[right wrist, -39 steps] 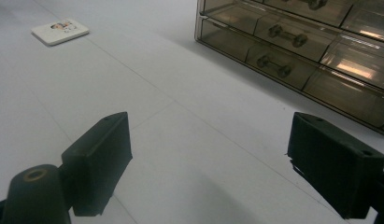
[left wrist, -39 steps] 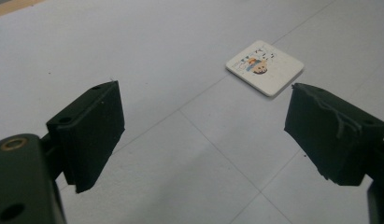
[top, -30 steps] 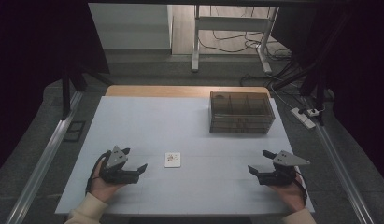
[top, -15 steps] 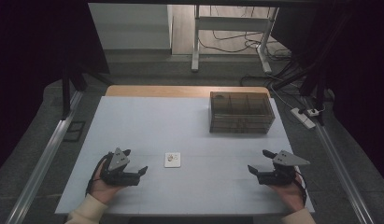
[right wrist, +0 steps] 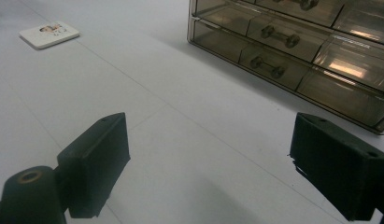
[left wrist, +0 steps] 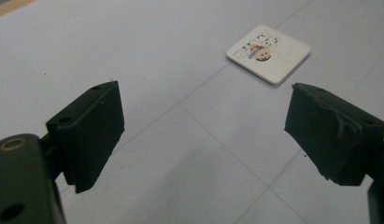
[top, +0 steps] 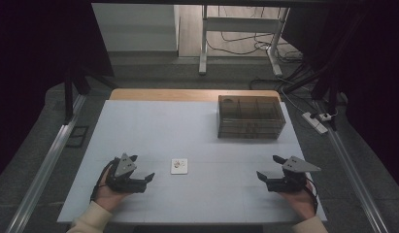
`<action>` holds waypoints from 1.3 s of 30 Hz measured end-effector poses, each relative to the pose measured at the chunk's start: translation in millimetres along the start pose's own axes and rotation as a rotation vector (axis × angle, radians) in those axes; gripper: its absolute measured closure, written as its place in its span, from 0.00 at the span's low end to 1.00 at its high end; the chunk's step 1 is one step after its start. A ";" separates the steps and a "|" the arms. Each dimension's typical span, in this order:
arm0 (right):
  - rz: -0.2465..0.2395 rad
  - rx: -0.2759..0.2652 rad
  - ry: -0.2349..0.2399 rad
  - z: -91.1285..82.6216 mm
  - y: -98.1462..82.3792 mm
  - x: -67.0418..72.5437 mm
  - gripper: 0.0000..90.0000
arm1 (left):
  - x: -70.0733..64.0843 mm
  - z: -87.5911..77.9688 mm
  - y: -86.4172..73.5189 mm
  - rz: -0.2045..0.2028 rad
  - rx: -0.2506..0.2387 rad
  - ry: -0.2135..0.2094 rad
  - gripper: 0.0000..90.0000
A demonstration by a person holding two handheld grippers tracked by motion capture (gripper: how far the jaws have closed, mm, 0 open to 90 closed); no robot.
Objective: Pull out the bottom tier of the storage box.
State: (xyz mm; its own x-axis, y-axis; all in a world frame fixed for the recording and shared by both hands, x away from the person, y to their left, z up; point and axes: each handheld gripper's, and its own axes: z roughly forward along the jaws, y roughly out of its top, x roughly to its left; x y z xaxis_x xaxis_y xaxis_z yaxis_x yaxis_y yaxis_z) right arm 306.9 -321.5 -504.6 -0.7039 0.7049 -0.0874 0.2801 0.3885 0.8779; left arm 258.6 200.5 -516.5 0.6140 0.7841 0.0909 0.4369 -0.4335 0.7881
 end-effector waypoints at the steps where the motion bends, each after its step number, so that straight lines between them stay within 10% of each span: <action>1: -0.003 -0.015 0.027 -0.2 0.4 0.5 0.10 | -0.3 0.2 0.0 0.002 0.002 -0.002 0.13; 39: -0.244 -0.055 -0.054 13.7 7.9 35.4 0.10 | -2.9 0.7 -2.4 0.005 -0.008 -0.008 0.13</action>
State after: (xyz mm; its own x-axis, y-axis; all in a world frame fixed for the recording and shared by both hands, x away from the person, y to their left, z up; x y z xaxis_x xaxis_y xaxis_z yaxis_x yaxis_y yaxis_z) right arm 293.1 -285.3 -507.2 -0.7101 0.6254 -0.3233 0.0694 0.5192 0.8518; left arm 256.2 199.0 -519.2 0.6215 0.7782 0.0904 0.4286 -0.4343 0.7923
